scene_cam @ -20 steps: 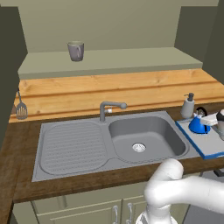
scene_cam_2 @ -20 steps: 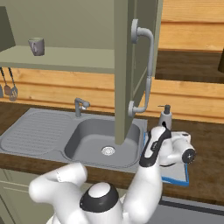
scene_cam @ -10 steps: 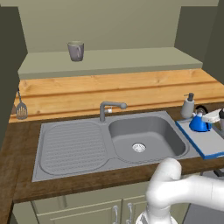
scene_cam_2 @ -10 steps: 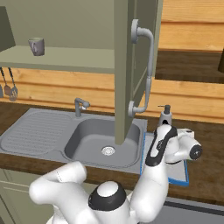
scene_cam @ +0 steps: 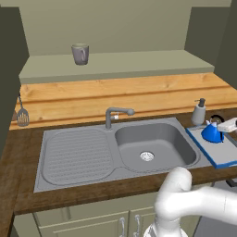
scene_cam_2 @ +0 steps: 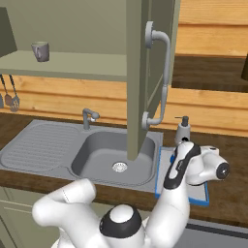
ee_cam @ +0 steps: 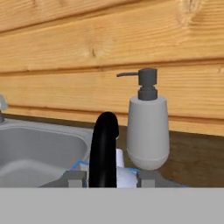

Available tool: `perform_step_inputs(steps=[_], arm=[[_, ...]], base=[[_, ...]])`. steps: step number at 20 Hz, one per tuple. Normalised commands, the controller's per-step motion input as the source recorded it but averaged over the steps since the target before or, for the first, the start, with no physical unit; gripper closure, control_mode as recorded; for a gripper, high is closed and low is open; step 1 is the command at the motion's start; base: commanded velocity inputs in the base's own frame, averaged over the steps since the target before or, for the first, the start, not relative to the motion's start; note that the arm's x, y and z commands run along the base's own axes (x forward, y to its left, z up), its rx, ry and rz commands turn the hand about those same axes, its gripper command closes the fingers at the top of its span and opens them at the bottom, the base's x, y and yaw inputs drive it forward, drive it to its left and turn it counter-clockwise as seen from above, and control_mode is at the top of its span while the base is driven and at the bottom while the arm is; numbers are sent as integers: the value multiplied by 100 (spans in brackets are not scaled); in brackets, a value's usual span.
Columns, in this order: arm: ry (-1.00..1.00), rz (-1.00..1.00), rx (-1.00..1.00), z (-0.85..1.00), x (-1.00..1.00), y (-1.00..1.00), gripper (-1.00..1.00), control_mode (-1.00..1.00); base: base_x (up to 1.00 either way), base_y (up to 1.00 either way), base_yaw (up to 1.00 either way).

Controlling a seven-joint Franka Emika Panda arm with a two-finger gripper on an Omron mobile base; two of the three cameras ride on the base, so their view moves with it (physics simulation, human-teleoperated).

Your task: Pick the kettle from the counter and place it on the tray. Then pick the mug from the cabinet and place it on the tray. Then close the cabinet doors.

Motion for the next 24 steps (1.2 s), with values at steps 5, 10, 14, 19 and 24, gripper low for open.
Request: perform_step_inputs(steps=[5,10,14,19,24], arm=[[0,0,0,0,-13,0,-100,-100],[-3,0,0,11,-31,0,-100,-100],[-6,0,0,29,-53,0,-100,-100],[-3,-5,0,37,-75,0,-100,-100],[0,-7,0,33,-81,4,-100,-100]], base=[[0,0,0],[0,0,0],[0,0,0],[0,0,0],[0,0,0]])
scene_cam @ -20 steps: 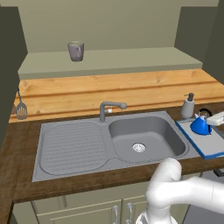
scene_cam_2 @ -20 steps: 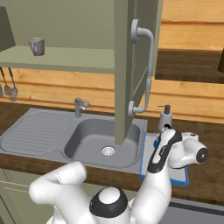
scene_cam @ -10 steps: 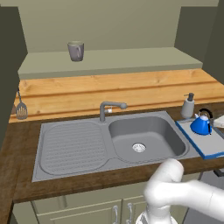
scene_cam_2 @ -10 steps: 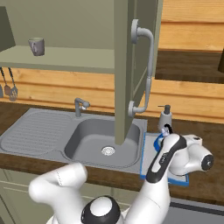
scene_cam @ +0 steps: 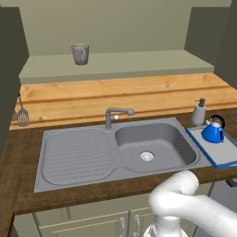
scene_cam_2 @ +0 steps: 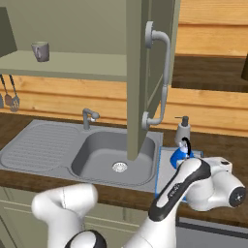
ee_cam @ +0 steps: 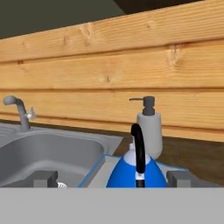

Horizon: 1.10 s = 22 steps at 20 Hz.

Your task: Pick the kettle from the counter and place it on the tray. Then pick the mug from the cabinet and place it on the tray. Then close the cabinet doors.

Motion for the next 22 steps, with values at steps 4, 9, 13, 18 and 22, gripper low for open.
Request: perform_step_inputs(steps=[4,9,13,18,22], arm=[[0,-3,0,17,-88,16,-100,-100],[1,-3,0,6,-74,30,-100,-100],[8,-3,0,9,-68,33,-100,-100],[16,-3,0,10,-63,36,-100,-100],[28,-6,2,10,-49,48,-100,-100]], base=[[0,0,0],[0,0,0],[0,0,0],[0,0,0],[0,0,0]])
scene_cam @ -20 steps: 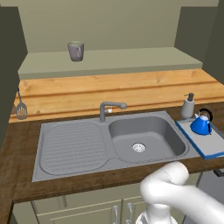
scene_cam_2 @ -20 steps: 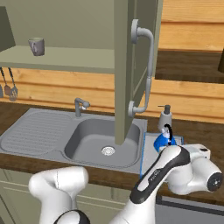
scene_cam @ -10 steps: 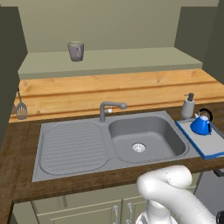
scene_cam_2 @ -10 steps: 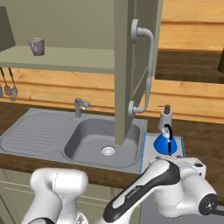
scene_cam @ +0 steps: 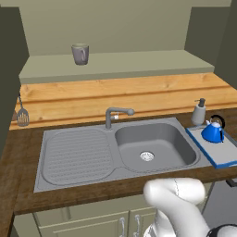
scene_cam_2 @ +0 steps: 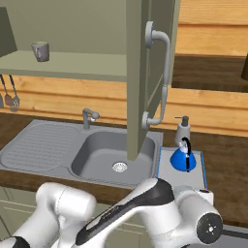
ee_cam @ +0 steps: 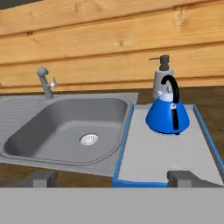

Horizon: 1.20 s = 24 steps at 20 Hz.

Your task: Pick the kettle from the counter and place it on the tray. Then pick the mug from the cabinet and place it on the tray. Then close the cabinet doors.

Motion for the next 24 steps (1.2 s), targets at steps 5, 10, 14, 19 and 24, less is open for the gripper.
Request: perform_step_inputs(steps=[5,10,14,19,24], arm=[[29,-9,4,7,-49,54,-100,-100],[18,-6,1,8,-37,62,-100,-100],[5,-3,0,0,-32,73,-100,-100],[0,-3,0,1,-31,78,-100,-100],[0,-2,0,12,-17,84,-100,-100]], base=[[0,0,0],[0,0,0],[0,0,0],[0,0,0],[0,0,0]])
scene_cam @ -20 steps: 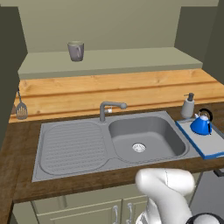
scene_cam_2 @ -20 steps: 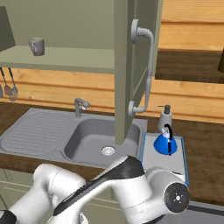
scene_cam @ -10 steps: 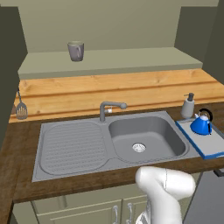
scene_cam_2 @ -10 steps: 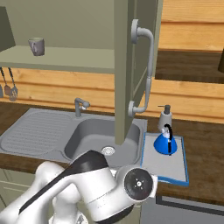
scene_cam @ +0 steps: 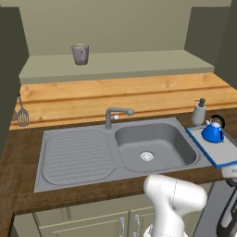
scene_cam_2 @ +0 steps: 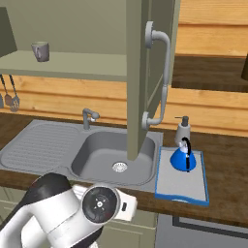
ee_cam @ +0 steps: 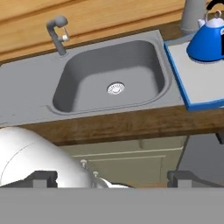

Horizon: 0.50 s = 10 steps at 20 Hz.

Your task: Pick the kettle from the counter and place it on the tray. Then pick the mug from the cabinet and place it on the tray. Then close the cabinet doors.

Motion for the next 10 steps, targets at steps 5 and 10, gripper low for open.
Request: perform_step_inputs(steps=[5,10], arm=[[2,-12,0,30,-5,82,-100,-100],[1,-4,0,45,6,78,-100,-100]], base=[[0,0,0],[0,0,0]])
